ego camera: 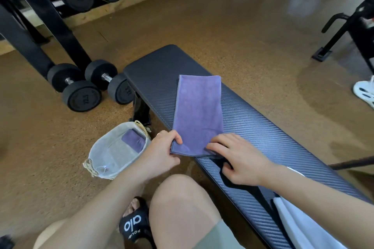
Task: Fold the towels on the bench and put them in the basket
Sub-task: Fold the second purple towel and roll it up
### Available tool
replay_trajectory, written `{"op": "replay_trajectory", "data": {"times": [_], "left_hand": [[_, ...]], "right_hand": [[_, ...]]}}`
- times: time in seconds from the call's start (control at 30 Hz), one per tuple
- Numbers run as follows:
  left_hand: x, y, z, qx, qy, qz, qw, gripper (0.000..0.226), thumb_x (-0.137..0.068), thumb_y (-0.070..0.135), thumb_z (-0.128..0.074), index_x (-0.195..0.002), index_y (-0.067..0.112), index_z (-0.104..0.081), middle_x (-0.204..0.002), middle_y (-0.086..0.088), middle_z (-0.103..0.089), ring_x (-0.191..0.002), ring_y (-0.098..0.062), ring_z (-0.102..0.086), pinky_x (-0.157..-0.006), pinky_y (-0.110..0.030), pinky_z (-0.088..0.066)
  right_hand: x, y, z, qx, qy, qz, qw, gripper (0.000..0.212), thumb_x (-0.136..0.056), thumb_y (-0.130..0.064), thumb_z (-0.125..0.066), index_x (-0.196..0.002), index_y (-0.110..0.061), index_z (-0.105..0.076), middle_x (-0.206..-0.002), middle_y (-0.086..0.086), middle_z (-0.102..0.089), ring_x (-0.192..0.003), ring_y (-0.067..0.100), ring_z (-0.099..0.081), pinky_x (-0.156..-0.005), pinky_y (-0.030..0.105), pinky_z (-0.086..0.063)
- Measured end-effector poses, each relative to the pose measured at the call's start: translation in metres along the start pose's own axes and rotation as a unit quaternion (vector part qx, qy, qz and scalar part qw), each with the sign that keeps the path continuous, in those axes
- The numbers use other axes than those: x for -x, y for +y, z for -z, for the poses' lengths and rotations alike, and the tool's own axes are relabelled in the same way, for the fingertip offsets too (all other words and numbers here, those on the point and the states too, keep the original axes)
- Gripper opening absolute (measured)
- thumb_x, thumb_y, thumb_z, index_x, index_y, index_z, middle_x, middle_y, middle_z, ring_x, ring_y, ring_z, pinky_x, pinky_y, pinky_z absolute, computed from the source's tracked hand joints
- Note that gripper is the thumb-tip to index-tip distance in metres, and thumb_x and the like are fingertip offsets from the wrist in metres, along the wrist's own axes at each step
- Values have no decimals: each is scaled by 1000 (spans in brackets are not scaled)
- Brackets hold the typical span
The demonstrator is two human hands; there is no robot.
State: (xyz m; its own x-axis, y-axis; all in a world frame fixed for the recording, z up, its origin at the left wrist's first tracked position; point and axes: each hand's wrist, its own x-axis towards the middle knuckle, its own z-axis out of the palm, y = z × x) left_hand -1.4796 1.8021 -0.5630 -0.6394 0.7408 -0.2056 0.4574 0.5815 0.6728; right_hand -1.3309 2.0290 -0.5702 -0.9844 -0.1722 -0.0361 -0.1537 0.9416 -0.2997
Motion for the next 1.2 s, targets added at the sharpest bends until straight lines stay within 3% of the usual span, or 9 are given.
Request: {"op": "replay_trajectory", "data": {"times": [0.27, 0.43, 0.5, 0.57, 0.67, 0.77, 0.93, 1.1, 1.2], "left_hand": [[-2, 0, -5, -154, 56, -66, 984, 25, -76, 1, -61, -92, 17, -51, -103, 2, -31, -79, -19, -42, -62, -33, -38], [-3, -4, 12, -207, 36, -149, 966, 15, -85, 9, -66, -93, 16, -55, -113, 1, -46, -82, -18, -53, -64, -26, -32], [-3, -4, 20, -210, 26, -170, 962, 15, -87, 10, -64, -96, 18, -55, -114, 4, -52, -92, -17, -56, -72, -30, -41], [-1, -4, 26, -203, 37, -175, 963, 14, -89, 12, -62, -100, 19, -57, -109, 7, -59, -96, -14, -56, -79, -35, -46], [-1, -5, 34, -182, 73, -160, 968, 6, -95, 19, -61, -101, 22, -62, -81, 19, -52, -82, -6, -48, -73, -35, -44], [-7, -9, 39, -188, 87, -151, 967, 16, -98, 43, -48, -99, 32, -61, -71, 15, -48, -78, -8, -48, -76, -37, -45], [-16, -12, 39, -174, 74, -130, 973, 28, -98, 58, -38, -101, 40, -60, -76, 12, -53, -82, -14, -52, -80, -37, -45], [-16, -12, 37, -131, 82, -108, 982, 12, -98, 45, -50, -99, 40, -61, -79, 11, -53, -82, -11, -51, -77, -38, -47], [-15, -13, 38, -124, 78, -105, 984, 9, -98, 42, -53, -95, 38, -60, -80, 13, -53, -83, -5, -50, -76, -34, -45]], "right_hand": [[-4, -3, -1, -20, 40, -22, 999, 43, -75, -22, -54, -118, -25, -54, -107, -8, -53, -106, 19, -53, -91, 35, -44], [1, 3, -1, -10, 45, -21, 999, 55, -68, -18, -57, -123, -23, -53, -115, -6, -55, -109, 19, -51, -98, 33, -41], [0, 7, -3, -23, 70, -35, 997, 48, -70, -13, -60, -116, -22, -54, -110, -7, -56, -104, 18, -50, -95, 33, -41], [-2, 10, -3, -56, 102, -51, 992, 32, -77, -12, -62, -107, -23, -55, -104, -9, -59, -100, 17, -54, -93, 36, -43], [-6, 14, -3, -137, 148, -92, 975, 16, -85, -15, -63, -99, -23, -59, -94, -12, -63, -93, 14, -58, -87, 40, -47], [-6, 19, 2, -178, 154, -117, 965, 28, -79, -12, -63, -104, -24, -61, -100, -13, -62, -96, 12, -56, -88, 39, -48], [-7, 19, -3, -85, 134, -49, 986, 55, -71, -27, -73, -124, -20, -61, -125, -8, -56, -119, 17, -53, -102, 34, -41], [-14, 14, -16, -70, 180, -43, 980, 27, -83, -29, -72, -108, -20, -68, -119, -7, -59, -114, 17, -56, -98, 36, -41], [-18, 11, -16, -165, 196, -99, 961, 10, -91, -31, -61, -95, -23, -66, -99, -11, -63, -98, 15, -57, -89, 37, -44]]}}
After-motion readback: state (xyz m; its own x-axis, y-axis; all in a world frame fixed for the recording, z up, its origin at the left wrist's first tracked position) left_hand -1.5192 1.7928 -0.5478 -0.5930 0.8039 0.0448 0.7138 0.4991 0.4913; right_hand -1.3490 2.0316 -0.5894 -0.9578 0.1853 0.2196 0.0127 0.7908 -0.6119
